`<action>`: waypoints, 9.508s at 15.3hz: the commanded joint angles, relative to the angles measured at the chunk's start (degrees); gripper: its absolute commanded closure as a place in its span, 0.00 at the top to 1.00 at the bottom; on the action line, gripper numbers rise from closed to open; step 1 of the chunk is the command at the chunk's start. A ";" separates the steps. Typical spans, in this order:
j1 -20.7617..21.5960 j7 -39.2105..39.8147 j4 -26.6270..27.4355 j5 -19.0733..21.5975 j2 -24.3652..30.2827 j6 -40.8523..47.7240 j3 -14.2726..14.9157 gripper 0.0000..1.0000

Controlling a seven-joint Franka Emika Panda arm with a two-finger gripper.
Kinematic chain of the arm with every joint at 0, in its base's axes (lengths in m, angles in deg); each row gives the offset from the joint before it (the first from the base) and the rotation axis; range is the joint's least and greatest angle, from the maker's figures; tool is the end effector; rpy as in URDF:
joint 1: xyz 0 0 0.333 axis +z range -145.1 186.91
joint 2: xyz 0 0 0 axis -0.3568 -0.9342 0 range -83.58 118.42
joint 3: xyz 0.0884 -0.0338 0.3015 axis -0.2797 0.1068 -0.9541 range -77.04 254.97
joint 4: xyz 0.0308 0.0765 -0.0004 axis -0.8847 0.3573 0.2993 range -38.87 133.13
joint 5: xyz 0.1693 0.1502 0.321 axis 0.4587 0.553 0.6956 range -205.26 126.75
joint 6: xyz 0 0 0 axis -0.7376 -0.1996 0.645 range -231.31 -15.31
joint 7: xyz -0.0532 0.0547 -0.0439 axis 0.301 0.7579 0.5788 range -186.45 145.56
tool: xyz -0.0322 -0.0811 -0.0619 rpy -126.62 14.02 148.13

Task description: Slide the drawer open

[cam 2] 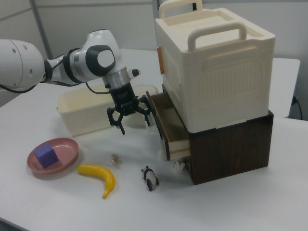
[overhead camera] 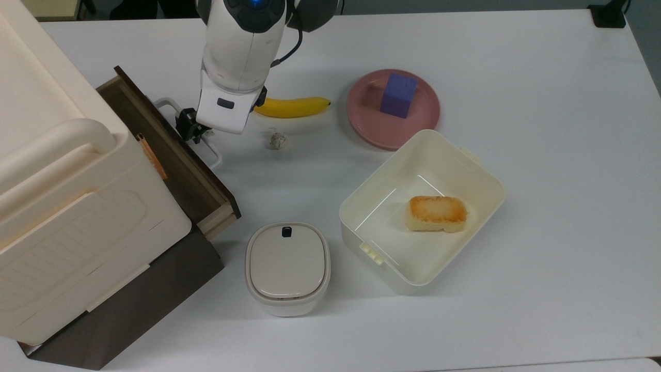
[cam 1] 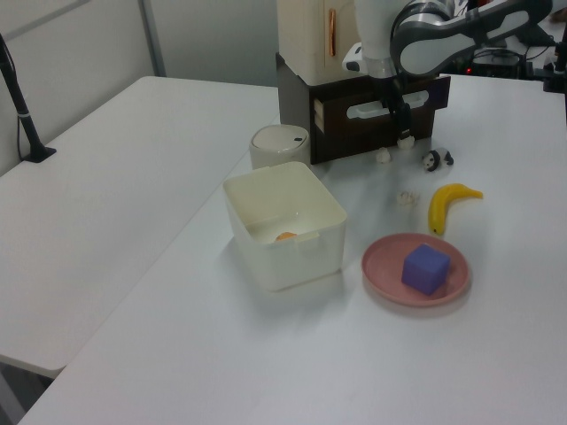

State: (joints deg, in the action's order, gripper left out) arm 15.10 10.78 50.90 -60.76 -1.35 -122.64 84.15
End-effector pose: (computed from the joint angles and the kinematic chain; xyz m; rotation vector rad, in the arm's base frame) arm 0.6432 -0.0451 0.4238 2.6948 0.9088 -0.2751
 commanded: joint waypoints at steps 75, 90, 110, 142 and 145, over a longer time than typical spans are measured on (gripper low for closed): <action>-1.49 -24.37 2.38 6.22 1.72 1.03 -6.25 1.00; -1.49 -24.37 2.82 6.13 2.16 5.60 -8.81 1.00; -6.06 -25.34 -4.47 9.12 2.94 7.10 -9.33 1.00; 3.44 -38.19 -4.21 24.68 23.78 16.15 11.23 1.00; 3.79 -38.34 -4.03 24.59 23.16 13.88 10.71 1.00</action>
State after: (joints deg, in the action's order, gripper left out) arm 18.00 -28.45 45.91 -37.49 21.62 -107.62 94.87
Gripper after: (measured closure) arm 0.000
